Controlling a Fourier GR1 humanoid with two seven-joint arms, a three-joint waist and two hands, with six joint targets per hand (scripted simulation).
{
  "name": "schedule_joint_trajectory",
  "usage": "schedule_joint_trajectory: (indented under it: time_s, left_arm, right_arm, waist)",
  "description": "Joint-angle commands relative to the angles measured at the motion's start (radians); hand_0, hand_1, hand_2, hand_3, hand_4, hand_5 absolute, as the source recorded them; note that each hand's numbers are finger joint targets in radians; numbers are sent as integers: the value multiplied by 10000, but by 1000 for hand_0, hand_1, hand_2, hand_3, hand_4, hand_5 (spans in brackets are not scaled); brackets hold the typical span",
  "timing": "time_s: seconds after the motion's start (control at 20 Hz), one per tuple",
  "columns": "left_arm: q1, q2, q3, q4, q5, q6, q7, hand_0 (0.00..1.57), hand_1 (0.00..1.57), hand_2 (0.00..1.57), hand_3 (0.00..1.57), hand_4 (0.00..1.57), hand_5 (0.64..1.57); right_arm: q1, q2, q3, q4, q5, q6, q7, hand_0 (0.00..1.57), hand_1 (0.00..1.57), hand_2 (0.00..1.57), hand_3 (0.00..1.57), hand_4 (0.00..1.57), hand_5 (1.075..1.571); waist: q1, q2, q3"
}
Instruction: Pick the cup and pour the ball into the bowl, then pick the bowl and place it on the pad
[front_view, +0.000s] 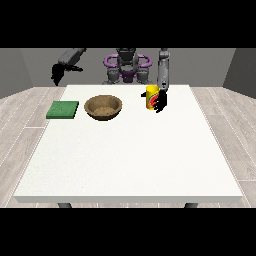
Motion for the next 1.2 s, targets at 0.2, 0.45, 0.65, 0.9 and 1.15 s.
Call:
schedule_joint_trajectory:
  time_s: [0.2,0.45,0.65,0.9,1.15]
  left_arm:
    - [441,-338,-130,387,-888,2212,-285,1324,1324,1571,1571,1482,1252]
    - [473,348,-1311,-385,-2129,2289,2419,1341,1341,1571,1571,1532,1304]
    - [-714,2660,-1462,-475,-3262,2327,4087,1436,1436,1571,1571,1571,1321]
    - [-2242,3246,-2162,-547,-4418,1949,6603,1459,1459,1571,1571,1571,1294]
    - [-2680,2730,-2156,-652,-4962,2492,6987,1459,1459,1571,1571,1571,1294]
  right_arm:
    - [-36,-480,-228,-298,-406,436,424,0,0,0,0,0,1570]
    - [394,-807,-576,1049,-446,489,1126,0,0,0,0,0,1570]
    - [414,-469,-384,1296,-160,251,832,0,0,0,0,0,1569]
    - [348,-635,-639,2198,-20,355,191,0,0,0,0,0,1568]
    - [-194,-679,-633,2031,-353,648,278,0,0,0,0,0,1568]
  waist:
    - [-625,106,-189]
    - [196,-2200,-163]
    - [509,-2424,-131]
    - [715,-2398,-154]
    - [319,-1802,-179]
